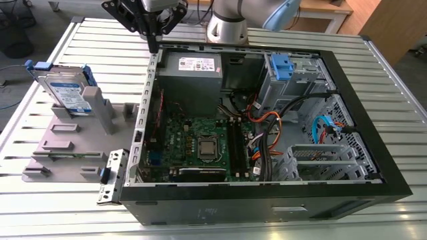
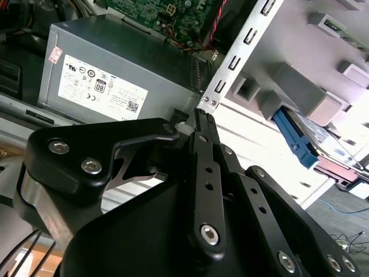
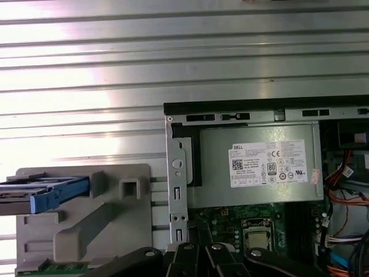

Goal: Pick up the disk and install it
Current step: 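Reach for the disk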

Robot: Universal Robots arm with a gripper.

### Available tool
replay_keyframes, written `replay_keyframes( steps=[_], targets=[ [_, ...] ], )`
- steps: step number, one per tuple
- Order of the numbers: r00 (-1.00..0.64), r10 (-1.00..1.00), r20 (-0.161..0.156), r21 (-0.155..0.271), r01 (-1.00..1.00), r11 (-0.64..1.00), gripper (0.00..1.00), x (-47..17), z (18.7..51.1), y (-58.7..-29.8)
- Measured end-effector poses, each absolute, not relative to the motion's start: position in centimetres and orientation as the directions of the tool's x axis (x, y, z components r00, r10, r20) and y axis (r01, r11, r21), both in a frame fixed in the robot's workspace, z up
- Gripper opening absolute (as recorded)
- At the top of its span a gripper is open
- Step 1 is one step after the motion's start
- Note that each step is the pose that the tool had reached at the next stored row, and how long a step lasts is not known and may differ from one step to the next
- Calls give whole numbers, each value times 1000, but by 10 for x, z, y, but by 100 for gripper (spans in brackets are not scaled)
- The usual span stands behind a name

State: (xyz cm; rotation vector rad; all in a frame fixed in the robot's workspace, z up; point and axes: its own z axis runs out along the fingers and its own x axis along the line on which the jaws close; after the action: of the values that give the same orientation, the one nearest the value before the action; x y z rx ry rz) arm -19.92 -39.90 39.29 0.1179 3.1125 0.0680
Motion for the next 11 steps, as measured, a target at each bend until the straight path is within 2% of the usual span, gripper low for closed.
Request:
replay_keyframes(
  steps=[11],
  targets=[
    [-997,76,-24,45,75,996,11,-204,393,-399]
  ],
)
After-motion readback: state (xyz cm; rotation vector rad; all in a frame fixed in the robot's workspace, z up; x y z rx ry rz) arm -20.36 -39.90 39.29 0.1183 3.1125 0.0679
